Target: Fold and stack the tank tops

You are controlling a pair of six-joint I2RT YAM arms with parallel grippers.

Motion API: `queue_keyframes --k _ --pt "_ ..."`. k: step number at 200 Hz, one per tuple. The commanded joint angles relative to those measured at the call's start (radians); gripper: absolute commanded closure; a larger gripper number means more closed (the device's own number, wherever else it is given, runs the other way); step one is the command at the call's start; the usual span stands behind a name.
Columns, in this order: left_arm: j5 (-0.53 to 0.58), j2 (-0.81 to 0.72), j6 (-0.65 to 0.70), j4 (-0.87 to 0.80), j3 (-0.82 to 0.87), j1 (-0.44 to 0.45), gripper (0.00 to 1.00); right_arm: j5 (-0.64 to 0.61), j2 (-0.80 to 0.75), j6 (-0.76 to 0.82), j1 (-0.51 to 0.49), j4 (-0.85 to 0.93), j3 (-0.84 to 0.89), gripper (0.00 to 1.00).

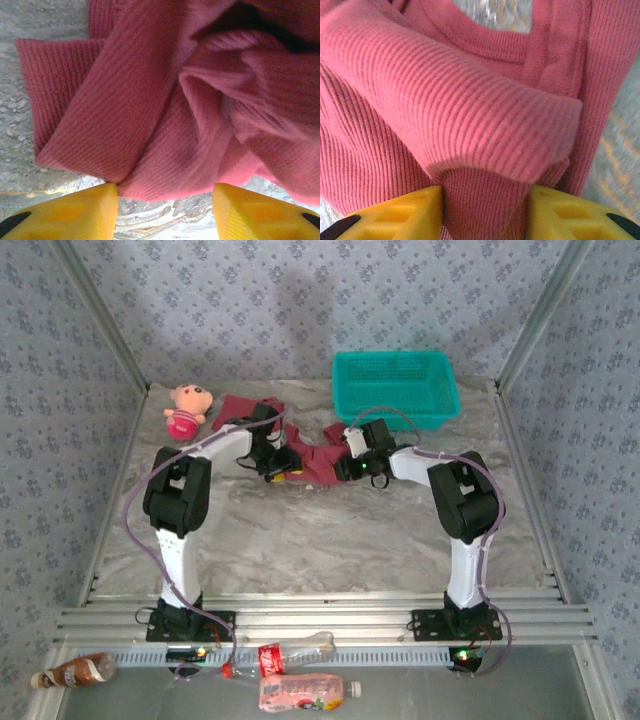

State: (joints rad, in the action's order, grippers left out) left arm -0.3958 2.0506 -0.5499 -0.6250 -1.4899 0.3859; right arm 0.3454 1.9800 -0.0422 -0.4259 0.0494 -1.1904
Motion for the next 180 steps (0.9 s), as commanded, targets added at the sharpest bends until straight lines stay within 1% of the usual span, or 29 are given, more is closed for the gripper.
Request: queue_keyframes --k 1,12,26,45,56,74,90,105,117,132,147,168,180 --pt "-0.01 0.01 0.027 0.011 0.007 0.006 0.52 0.031 -0.04 -0.045 -0.013 0.088 0.056 0.56" --pt "-0.027 -0.002 0.021 0.011 0.031 0.014 0.55 0.038 -0.07 -0.057 -0.017 0.087 0.094 0.57" --pt "-0.05 -0.032 0.004 0.025 0.078 0.026 0.62 0.041 -0.109 -0.071 -0.02 0.096 0.139 0.59" --pt "-0.076 -0.083 -0.024 0.036 0.14 0.06 0.7 0.076 -0.164 -0.114 -0.022 0.101 0.204 0.6" --pt "-0.081 -0.118 -0.043 0.028 0.175 0.083 0.73 0.081 -0.197 -0.131 -0.028 0.118 0.233 0.61" --pt "-0.086 -0.209 -0.109 0.061 0.27 0.118 0.73 0.088 -0.276 -0.153 -0.04 0.149 0.297 0.61" --pt "-0.069 -0.291 -0.15 0.054 0.334 0.155 0.73 0.084 -0.367 -0.169 -0.045 0.18 0.356 0.61" --pt "-0.07 -0.361 -0.193 0.054 0.382 0.186 0.72 0.089 -0.446 -0.182 -0.045 0.206 0.398 0.61" --pt "-0.065 -0.406 -0.204 0.037 0.399 0.208 0.7 0.087 -0.498 -0.17 -0.043 0.232 0.412 0.59" --pt "-0.027 -0.449 -0.173 -0.027 0.387 0.219 0.63 0.081 -0.553 -0.131 -0.032 0.255 0.408 0.54" --pt "0.042 -0.478 -0.093 -0.078 0.36 0.208 0.56 0.066 -0.573 -0.079 -0.005 0.225 0.404 0.48" --pt "0.101 -0.455 0.067 -0.059 0.33 0.167 0.51 0.094 -0.531 -0.032 0.054 0.113 0.396 0.44" --pt "0.12 -0.427 0.187 0.002 0.314 0.152 0.51 0.115 -0.502 -0.014 0.071 0.064 0.391 0.43"
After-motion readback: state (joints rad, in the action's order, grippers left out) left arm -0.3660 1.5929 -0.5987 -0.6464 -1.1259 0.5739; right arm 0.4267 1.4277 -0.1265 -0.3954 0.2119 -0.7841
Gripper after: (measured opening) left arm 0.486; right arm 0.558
